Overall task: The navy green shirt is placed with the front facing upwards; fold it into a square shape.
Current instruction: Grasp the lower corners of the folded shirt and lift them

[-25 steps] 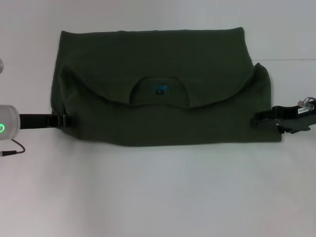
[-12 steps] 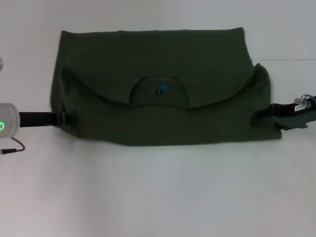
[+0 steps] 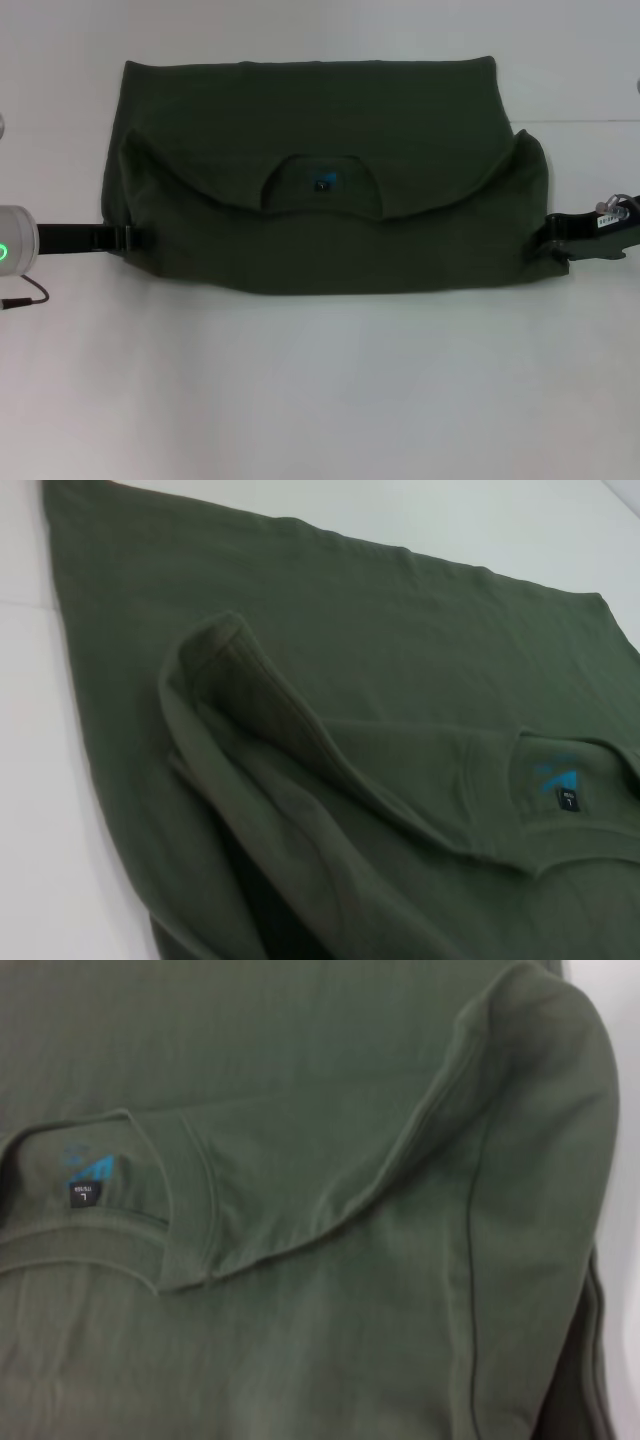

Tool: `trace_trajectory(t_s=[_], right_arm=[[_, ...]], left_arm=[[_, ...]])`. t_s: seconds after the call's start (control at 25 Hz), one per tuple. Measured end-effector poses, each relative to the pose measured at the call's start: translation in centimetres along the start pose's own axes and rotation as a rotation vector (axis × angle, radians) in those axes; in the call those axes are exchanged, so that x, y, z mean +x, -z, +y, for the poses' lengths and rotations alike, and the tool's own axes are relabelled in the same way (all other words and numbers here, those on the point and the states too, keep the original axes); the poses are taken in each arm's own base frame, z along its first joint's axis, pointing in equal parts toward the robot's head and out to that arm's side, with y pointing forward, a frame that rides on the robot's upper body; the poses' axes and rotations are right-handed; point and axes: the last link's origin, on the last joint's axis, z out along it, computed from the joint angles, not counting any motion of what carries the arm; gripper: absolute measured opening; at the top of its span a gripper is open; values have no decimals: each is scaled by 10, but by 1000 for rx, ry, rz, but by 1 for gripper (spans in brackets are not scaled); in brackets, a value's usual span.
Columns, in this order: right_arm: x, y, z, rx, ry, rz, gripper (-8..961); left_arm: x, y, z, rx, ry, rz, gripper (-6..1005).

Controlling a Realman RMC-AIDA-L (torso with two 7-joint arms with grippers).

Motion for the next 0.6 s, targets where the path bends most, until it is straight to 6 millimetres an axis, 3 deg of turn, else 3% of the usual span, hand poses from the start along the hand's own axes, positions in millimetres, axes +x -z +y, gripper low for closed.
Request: trace_trajectory(t_s=[0.44,0.6], right_arm=[[-2,4,-4,7,17,-4,86],[-1,7,-2,-11,34,19,75]], left_arm=[[0,0,0,-3,1,-1,27],[-1,2,1,-14,3,-8,27]])
